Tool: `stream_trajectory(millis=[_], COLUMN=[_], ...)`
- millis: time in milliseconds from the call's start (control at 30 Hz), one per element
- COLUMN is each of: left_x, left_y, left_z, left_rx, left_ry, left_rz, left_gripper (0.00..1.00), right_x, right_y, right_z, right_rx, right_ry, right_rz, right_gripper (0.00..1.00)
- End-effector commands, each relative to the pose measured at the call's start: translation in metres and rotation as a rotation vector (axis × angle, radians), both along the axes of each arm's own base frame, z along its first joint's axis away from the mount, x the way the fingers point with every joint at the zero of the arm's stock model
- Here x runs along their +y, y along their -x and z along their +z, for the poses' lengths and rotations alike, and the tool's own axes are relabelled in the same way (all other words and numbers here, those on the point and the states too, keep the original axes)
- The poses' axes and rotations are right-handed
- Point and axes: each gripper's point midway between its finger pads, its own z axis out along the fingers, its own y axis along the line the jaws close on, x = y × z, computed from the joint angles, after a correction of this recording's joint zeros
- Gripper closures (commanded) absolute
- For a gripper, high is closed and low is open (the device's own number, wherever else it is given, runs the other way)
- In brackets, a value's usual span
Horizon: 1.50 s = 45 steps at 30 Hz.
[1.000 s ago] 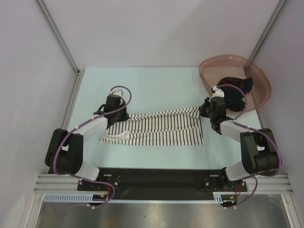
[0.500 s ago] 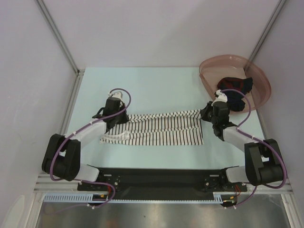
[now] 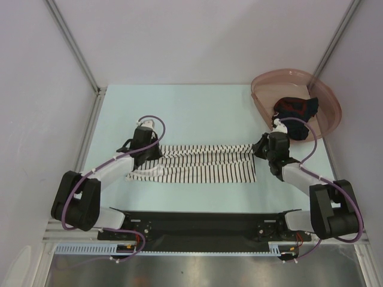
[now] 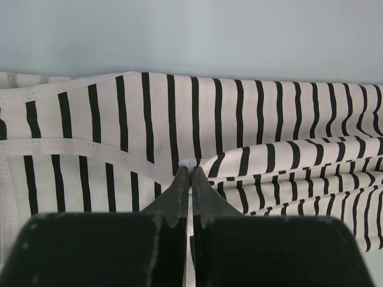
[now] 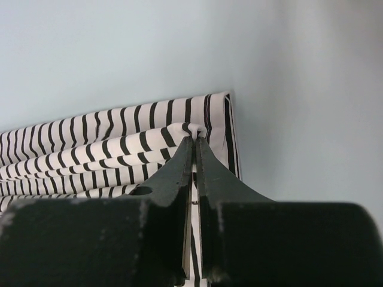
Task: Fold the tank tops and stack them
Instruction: Fold the tank top
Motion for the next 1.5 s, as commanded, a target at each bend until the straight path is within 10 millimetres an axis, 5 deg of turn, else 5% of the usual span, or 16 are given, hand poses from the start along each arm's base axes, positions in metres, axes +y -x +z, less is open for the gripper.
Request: stream_trajectory(millis=[0,433,700,1100,1267,1467], left_x=[0.009,0.008,0.007,0.016,0.011,-0.019], left_y=[0.001,0.008,0.009,0.02,0.017,0.011], left_z=[0.004,0.0,-0.001,0.013,0.03,0.023], left_rx=[-0.024,-0.018,-0.014,-0.08,-0.117,-0.059], left_ry=[-0.021,-0.02,-0.023,0.001,0.016,-0.011], left_rz=[0.041,0.036,0.034,0.088,0.071,-0.014], left_gripper=[1.0,1.0,0.99,0.49,0.44,0.46], right_x=[-0.013,-0.017,-0.018,0.005,0.035,0.069], right_y=[0.001,0.011,0.014,0.007,0.002,-0.004], right_z=[0.005,0.002,-0.005,0.015,0.019,0.01], right_rx=[-0.021,-0.006,0.039,0.024,0.06,0.14], right_ry=[0.011,0.017,0.014,0.034,0.139,0.275], right_rz=[-0.063,-0.074,-0.089,0.029,0.125,0.2], right_gripper=[0.94,0.92,0.77,0.77,0.77,0.77])
